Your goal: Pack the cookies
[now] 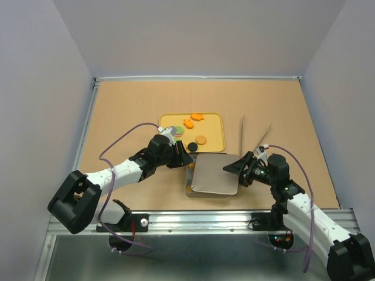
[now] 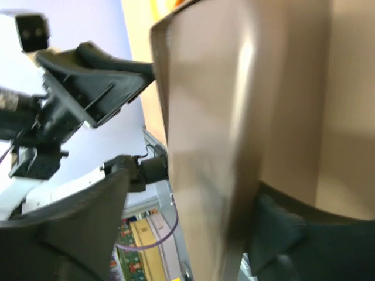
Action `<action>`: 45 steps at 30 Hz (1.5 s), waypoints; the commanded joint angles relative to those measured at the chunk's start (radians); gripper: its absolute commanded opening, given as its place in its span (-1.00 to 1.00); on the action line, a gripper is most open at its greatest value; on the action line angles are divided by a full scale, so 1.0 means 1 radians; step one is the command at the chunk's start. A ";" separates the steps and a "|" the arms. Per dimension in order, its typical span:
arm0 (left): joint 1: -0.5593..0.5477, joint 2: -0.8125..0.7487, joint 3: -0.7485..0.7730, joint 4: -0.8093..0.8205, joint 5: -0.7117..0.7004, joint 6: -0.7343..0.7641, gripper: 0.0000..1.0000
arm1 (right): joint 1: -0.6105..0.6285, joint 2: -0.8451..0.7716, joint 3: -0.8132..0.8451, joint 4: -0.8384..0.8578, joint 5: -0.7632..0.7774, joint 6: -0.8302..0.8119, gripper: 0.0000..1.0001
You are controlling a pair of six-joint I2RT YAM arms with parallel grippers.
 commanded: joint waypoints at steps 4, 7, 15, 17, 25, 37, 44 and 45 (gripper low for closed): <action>-0.006 -0.006 -0.009 0.052 -0.007 0.000 0.12 | 0.002 -0.031 0.061 -0.158 0.013 -0.091 0.77; -0.006 -0.002 -0.007 0.055 -0.007 0.001 0.11 | 0.000 -0.045 0.087 -0.248 0.031 -0.117 0.77; -0.006 0.009 -0.012 0.062 -0.005 0.003 0.11 | 0.002 -0.031 0.216 -0.571 0.195 -0.268 0.76; -0.006 0.014 -0.012 0.062 -0.004 0.003 0.11 | 0.000 -0.033 0.226 -0.604 0.211 -0.272 0.74; -0.007 0.017 -0.015 0.067 -0.007 0.001 0.10 | 0.002 -0.065 0.252 -0.652 0.252 -0.275 0.54; -0.007 0.043 -0.015 0.079 0.004 0.000 0.09 | 0.000 -0.085 0.264 -0.605 0.249 -0.219 0.00; -0.015 0.015 -0.035 0.081 0.004 -0.016 0.08 | 0.002 -0.050 0.226 -0.493 0.207 -0.165 -0.23; -0.015 0.011 -0.041 0.082 0.006 -0.016 0.08 | 0.002 -0.041 0.226 -0.485 0.209 -0.159 -0.25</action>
